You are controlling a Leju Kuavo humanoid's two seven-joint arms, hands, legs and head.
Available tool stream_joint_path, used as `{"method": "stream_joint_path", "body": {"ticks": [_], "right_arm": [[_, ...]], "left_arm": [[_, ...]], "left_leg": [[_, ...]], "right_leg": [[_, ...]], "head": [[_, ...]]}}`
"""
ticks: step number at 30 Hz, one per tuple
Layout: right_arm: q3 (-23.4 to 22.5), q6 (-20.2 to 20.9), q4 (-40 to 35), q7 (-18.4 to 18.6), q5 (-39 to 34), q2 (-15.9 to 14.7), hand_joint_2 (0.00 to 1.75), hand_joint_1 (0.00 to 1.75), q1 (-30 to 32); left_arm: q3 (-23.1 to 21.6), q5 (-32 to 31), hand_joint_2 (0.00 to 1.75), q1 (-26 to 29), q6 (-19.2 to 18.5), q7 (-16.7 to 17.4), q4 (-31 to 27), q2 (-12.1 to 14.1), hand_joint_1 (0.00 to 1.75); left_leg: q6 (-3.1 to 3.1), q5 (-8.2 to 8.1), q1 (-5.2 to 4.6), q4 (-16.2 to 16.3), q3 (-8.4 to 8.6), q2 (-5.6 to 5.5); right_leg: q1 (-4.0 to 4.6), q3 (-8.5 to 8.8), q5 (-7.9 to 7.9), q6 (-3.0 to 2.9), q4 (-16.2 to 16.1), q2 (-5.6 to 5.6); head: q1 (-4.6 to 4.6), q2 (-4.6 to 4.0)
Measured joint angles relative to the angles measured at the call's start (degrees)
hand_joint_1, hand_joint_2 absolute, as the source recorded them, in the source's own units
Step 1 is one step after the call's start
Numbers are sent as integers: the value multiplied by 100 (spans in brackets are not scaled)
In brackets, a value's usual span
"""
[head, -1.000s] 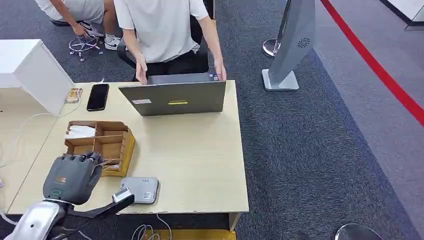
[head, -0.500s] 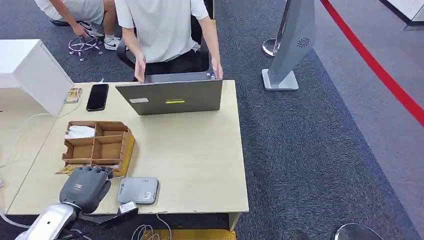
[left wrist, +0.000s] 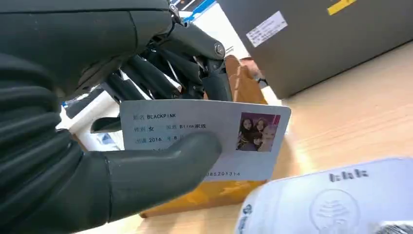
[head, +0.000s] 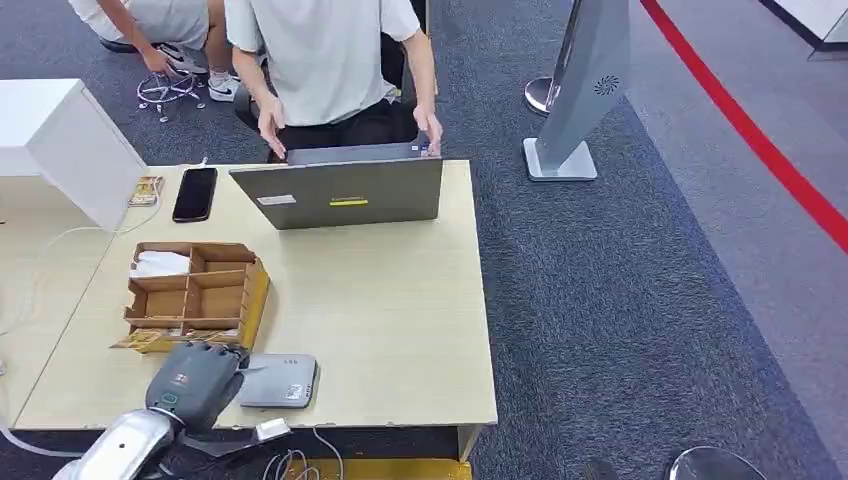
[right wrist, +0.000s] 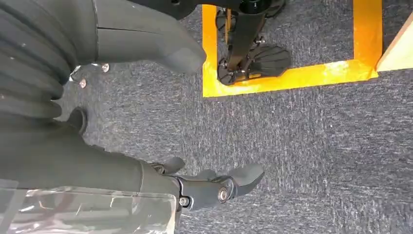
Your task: Pass the card to the sensor for recognition and then transmit it.
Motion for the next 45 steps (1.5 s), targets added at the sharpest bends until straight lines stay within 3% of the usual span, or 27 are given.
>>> {"method": "stream_joint_path", "body": {"ticks": [17,25,28,32,38,45], "right_arm": [[52,118,-61,9,92,-9,175,0,33],[105,-31,-101,94,-278,-20,175,0,157],[392,-215,-228,355,-880,-26,175,0,486],[1249,-520,-550,819,-1835,-20,175,0,1056],[2085,-584,-804,981,-2052,15,175,0,1454],[2199,-435,-789,817,-1641,18,175,0,1466]], "left_arm": [[-199,286,175,4,-219,11,302,129,175],[-188,649,175,-184,11,153,107,203,175],[-109,587,175,-432,292,289,-254,190,175],[113,164,175,-869,868,509,-895,55,175],[536,-313,175,-1603,789,818,-1403,-35,175],[568,-321,175,-2544,741,1635,-977,437,175]], "left_leg": [[0,0,0,0,-3,1],[0,1,0,0,-5,-11],[0,1,0,1,-12,-16],[0,1,1,1,-18,-18],[-3,4,3,1,-17,-16],[-12,15,4,1,-14,-15]], "right_leg": [[0,-2,0,0,0,1],[0,3,0,0,1,-13],[1,1,0,0,3,-19],[2,1,0,0,3,-23],[4,-1,0,-1,8,-21],[5,-5,9,-14,13,-18]], "head": [[0,0],[0,0],[-2,0],[0,0],[-2,0],[-2,0]]}}
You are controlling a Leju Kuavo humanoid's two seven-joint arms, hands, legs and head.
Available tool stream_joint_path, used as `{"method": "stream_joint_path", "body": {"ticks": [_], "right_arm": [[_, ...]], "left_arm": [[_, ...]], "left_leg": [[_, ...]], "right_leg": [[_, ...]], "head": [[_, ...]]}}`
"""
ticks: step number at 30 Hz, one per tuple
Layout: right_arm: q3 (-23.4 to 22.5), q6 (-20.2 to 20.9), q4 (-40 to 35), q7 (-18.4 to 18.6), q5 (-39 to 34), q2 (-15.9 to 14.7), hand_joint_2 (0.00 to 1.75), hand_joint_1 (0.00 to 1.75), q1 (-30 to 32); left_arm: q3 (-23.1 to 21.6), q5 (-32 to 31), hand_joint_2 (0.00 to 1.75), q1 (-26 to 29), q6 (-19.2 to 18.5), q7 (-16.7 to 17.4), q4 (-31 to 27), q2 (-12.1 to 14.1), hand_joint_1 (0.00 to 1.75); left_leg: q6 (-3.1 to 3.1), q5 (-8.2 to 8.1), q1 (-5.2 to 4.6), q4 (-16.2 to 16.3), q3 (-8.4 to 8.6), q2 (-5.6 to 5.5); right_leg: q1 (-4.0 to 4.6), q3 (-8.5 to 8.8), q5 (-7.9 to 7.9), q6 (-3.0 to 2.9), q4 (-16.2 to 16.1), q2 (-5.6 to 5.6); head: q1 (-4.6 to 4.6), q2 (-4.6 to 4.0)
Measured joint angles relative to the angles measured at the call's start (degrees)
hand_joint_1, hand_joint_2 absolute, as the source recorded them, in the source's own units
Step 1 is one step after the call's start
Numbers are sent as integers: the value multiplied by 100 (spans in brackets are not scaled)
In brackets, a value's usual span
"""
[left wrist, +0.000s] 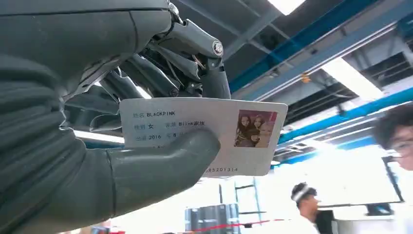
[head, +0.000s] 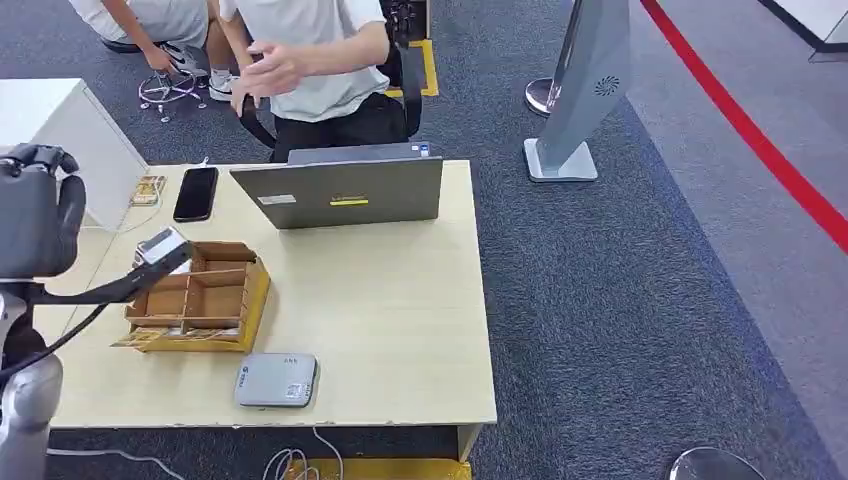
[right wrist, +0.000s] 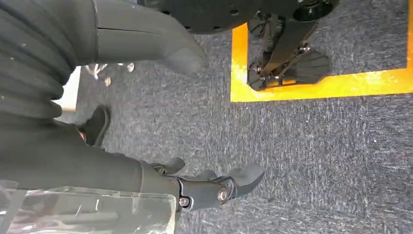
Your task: Pass the card to the sensor for recognition and then transmit it.
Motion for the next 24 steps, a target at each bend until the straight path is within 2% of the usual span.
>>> {"method": "stream_joint_path", "body": {"ticks": [4,7,19,20,24], "right_arm": [[-7,52,30,-92,129,0,175,0,-3],[-11,48,44,-92,190,0,175,0,-2],[-122,46,50,197,395,4,175,0,13],[-131,46,50,210,395,4,175,0,14],[-166,55,55,168,479,9,175,0,14]], "left_arm": [[-126,0,175,-276,-2,410,469,192,175],[-214,0,175,-383,0,542,766,286,175],[-247,-2,175,-427,-77,452,998,339,175],[-247,0,175,-427,-90,435,998,339,0],[-247,-2,175,-420,-98,336,1001,315,0]], "left_leg": [[1,1,0,0,-1,1],[1,1,0,0,-1,1],[1,1,0,0,-6,1],[1,1,0,0,-6,1],[1,1,0,0,-6,1]], "right_leg": [[0,-1,0,0,1,1],[0,-3,0,0,1,2],[0,-6,0,0,0,2],[0,-6,0,0,1,1],[0,-5,0,0,1,1]], "head": [[-2,0],[-2,0],[2,0],[0,0],[0,0]]}}
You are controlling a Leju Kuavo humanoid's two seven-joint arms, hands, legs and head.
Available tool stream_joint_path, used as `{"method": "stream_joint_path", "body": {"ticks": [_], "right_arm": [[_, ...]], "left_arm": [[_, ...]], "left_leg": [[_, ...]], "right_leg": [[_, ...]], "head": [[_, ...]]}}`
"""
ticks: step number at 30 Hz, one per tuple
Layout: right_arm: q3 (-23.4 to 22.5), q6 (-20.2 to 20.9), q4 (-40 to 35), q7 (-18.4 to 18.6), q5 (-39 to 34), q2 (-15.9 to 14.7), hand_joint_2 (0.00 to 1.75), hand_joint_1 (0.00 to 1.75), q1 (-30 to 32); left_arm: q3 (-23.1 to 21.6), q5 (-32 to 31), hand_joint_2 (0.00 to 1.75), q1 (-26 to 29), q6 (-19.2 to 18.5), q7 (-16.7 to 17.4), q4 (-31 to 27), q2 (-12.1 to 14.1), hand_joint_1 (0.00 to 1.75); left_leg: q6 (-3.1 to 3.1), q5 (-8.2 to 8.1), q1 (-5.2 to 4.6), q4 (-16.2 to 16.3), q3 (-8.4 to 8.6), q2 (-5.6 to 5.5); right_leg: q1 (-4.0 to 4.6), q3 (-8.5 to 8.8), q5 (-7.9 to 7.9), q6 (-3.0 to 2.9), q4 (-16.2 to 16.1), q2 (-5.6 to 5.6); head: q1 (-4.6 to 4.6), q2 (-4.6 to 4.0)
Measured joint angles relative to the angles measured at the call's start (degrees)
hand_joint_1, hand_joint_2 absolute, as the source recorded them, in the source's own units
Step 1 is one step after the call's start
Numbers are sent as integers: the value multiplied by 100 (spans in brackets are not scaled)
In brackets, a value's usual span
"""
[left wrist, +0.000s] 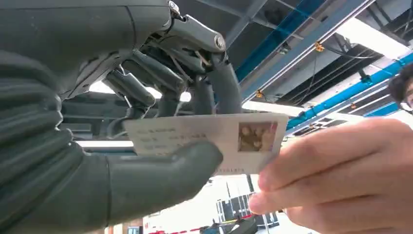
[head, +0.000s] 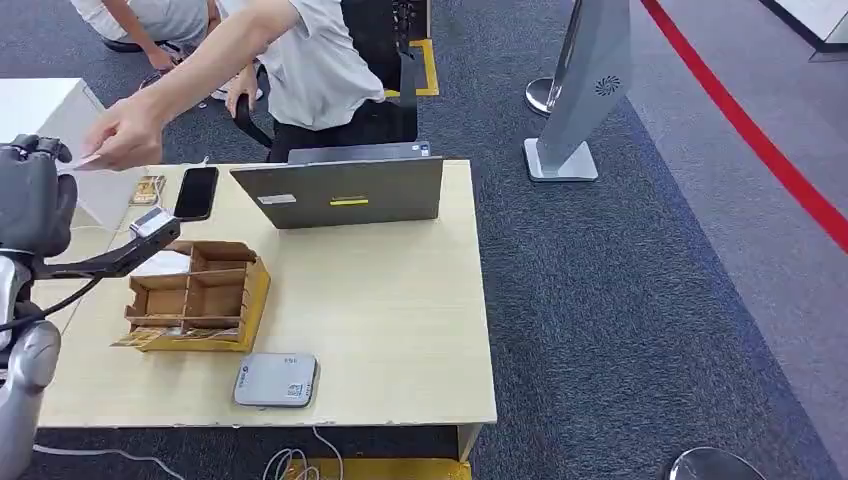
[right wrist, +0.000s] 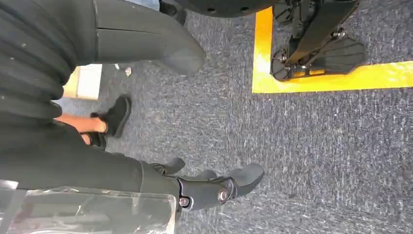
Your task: Pass the card to the sensor for recognition and then transmit it.
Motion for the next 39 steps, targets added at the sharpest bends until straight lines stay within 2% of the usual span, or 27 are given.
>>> {"method": "stream_joint_path", "body": {"ticks": [3,8,12,14,19,22,24,30,34,39], "right_arm": [[-9,57,7,-72,22,0,175,0,0],[-11,83,7,-107,17,2,175,0,5],[-4,14,0,-57,-73,4,175,0,8],[22,-118,-15,33,-278,7,175,0,21],[313,-359,-217,403,-704,20,175,0,233],[461,-385,-370,525,-750,20,175,0,358],[531,-395,-459,562,-750,20,175,0,413],[623,-402,-588,592,-756,20,175,0,441],[721,-402,-680,597,-842,20,175,0,501],[835,-311,-771,597,-803,20,175,0,512]], "left_arm": [[2,0,175,55,22,-162,-4,-116,0],[52,0,175,330,37,-489,-325,-506,0],[140,2,175,669,-44,-827,-783,-865,0],[214,18,175,1136,-9,-1026,-1258,-1010,0],[556,249,175,2498,433,-1262,-2217,-1078,0],[908,389,175,3224,702,-1375,-2496,-1078,0],[1115,413,175,3558,752,-1417,-2608,-1078,0],[1379,446,175,3945,699,-1436,-2778,-1095,0],[1642,509,175,4411,721,-1456,-2774,-1152,0],[2055,258,175,4665,695,-1493,-2516,-1370,0]], "left_leg": [[0,0,-1,0,0,0],[1,-1,-2,0,-4,0],[0,-5,-3,0,-7,-1],[3,-13,-4,0,-5,16],[3,-25,-1,-2,-4,25],[-4,-29,1,-3,-2,24],[-4,-28,4,-3,-5,16],[-5,-28,7,-2,-4,5],[-5,-28,6,-2,2,6],[-5,-28,5,-1,1,1]], "right_leg": [[0,2,0,0,0,0],[-1,1,0,0,-1,0],[-1,2,0,1,-2,-1],[-2,-1,-1,1,-2,17],[0,-5,-18,-4,-1,22],[0,-7,-26,-5,0,22],[2,-7,-29,-9,0,14],[2,5,-29,-9,1,5],[2,4,-29,-9,0,9],[2,3,-29,-9,0,4]], "head": [[0,0],[2,0],[2,0],[2,0],[4,0],[2,0],[2,0],[4,0],[4,0],[2,0]]}}
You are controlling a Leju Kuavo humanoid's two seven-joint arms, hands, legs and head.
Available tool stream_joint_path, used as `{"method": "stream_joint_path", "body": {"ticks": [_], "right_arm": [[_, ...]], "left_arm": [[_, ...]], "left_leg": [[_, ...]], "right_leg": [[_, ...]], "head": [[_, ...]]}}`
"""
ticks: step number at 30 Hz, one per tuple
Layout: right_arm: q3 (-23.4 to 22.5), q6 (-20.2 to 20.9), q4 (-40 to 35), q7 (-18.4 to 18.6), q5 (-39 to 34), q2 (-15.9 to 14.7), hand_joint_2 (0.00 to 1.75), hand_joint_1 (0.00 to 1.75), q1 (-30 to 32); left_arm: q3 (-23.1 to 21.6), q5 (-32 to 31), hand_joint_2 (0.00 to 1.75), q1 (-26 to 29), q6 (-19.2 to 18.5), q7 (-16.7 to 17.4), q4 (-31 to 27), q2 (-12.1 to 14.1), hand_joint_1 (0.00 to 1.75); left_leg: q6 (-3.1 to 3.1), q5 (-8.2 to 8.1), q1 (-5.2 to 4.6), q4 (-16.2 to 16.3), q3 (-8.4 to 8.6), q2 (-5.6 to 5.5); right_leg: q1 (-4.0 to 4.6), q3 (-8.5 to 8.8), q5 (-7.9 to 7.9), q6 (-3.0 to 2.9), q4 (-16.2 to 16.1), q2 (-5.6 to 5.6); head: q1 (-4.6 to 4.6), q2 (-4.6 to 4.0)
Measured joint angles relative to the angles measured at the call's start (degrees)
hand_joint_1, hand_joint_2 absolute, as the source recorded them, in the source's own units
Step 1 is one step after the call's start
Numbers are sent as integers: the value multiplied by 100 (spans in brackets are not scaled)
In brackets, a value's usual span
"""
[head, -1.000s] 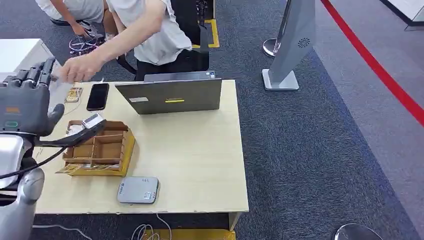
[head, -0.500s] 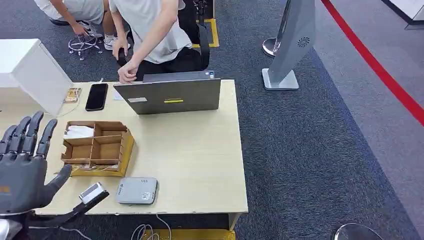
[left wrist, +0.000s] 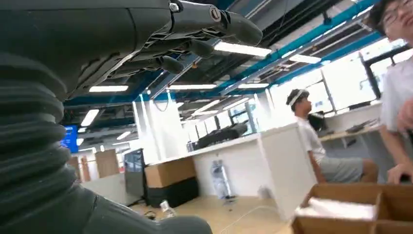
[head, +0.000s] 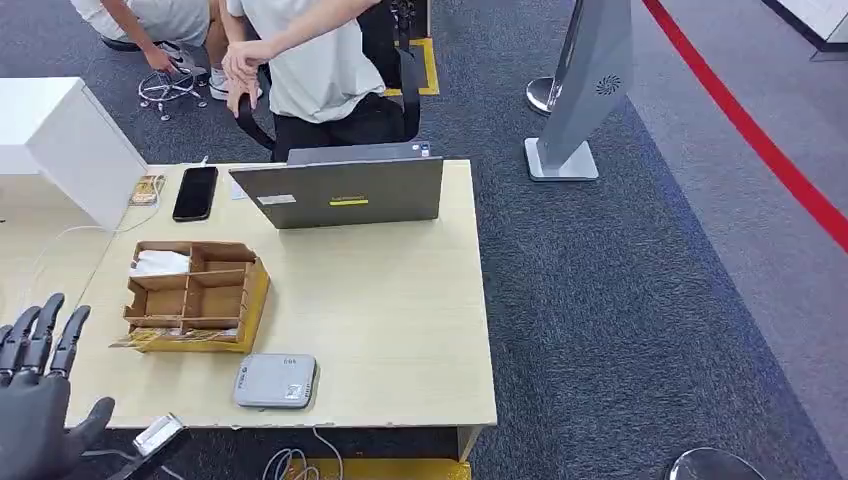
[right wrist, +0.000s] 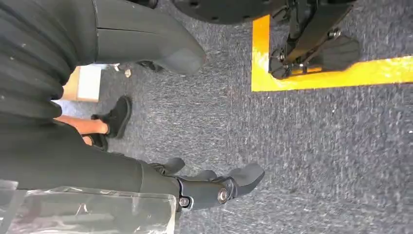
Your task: Pass the card to the sensor for recognition and then transmit it.
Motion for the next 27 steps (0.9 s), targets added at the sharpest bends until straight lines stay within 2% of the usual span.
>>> {"method": "stream_joint_path", "body": {"ticks": [4,8,14,19,20,21,27], "right_arm": [[9,114,-18,-44,187,0,175,0,-11],[9,206,-16,-72,309,0,175,0,-42],[7,302,-9,-131,492,0,175,0,-64],[3,306,-7,-140,518,0,175,0,-66],[-19,365,8,-173,617,0,175,0,-89],[-33,457,21,-236,678,0,175,0,-104],[-92,575,39,-343,750,0,175,0,-124]], "left_arm": [[251,-244,175,-105,-50,90,444,-153,0],[360,-253,175,-341,-59,359,892,-182,0],[233,-255,175,-674,-151,857,1401,36,0],[197,-255,175,-712,-170,885,1444,63,0],[-88,-255,175,-936,-256,914,1657,225,0],[-350,-255,175,-1169,-361,786,1882,371,0],[-752,-255,175,-1452,-507,555,2304,456,0]], "left_leg": [[0,1,3,0,1,0],[-2,2,4,0,4,0],[-4,4,5,1,6,-1],[-4,4,5,1,6,-1],[-4,4,5,1,5,0],[-4,4,5,1,5,0],[-4,4,5,2,5,2]], "right_leg": [[1,0,0,0,0,-1],[2,3,2,-1,1,-1],[4,3,3,-2,1,0],[4,2,3,-3,1,0],[4,2,3,-2,1,1],[4,2,3,-2,1,0],[4,2,4,-3,1,3]], "head": [[0,0],[0,0],[0,0],[-2,0],[0,0],[0,0],[0,0]]}}
